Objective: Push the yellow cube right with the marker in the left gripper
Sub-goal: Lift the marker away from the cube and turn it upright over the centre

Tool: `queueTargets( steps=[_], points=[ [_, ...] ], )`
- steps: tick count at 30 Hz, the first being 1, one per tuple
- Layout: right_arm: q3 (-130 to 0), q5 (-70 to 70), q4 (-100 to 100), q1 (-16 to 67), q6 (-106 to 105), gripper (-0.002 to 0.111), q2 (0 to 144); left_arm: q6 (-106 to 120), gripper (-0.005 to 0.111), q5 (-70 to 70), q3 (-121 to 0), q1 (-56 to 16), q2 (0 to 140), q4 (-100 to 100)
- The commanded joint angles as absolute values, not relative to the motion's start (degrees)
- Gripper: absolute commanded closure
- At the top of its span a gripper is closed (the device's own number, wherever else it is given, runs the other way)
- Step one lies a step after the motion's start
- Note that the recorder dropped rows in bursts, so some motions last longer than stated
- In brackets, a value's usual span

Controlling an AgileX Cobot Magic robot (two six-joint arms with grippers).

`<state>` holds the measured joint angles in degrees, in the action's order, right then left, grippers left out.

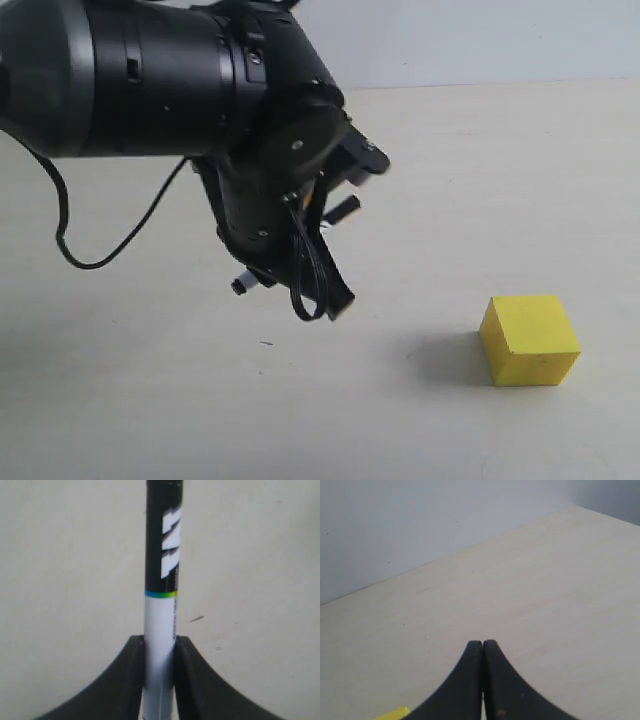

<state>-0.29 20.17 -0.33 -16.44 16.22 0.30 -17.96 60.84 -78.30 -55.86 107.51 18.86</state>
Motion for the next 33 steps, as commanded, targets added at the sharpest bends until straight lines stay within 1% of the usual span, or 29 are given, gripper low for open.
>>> queueTargets(
  steps=[1,3,10,15,33],
  points=[
    [0.00,19.81,-0.37,-16.27,16.21,0.108,0.00,-34.81,0.107,62.41,-78.02,-50.87,108.65,13.99],
    [0.00,19.81,-0.37,-16.27,16.21,0.108,0.00,-37.98,0.107,59.76,-78.02,-50.48,109.83,10.13],
    [0.00,19.81,-0.37,-16.27,16.21,0.108,0.00,-49.25,0.107,51.38,-78.02,-50.90,110.82,8.71],
    [0.00,19.81,-0.37,-16.27,16.21,0.108,0.00,-50.29,0.107,48.93,-78.02,-50.90,112.57,4.40],
    [0.00,19.81,-0.37,-16.27,16.21,0.108,0.00,-51.42,0.107,48.48,-78.02,-50.90,114.53,4.09]
  ],
)
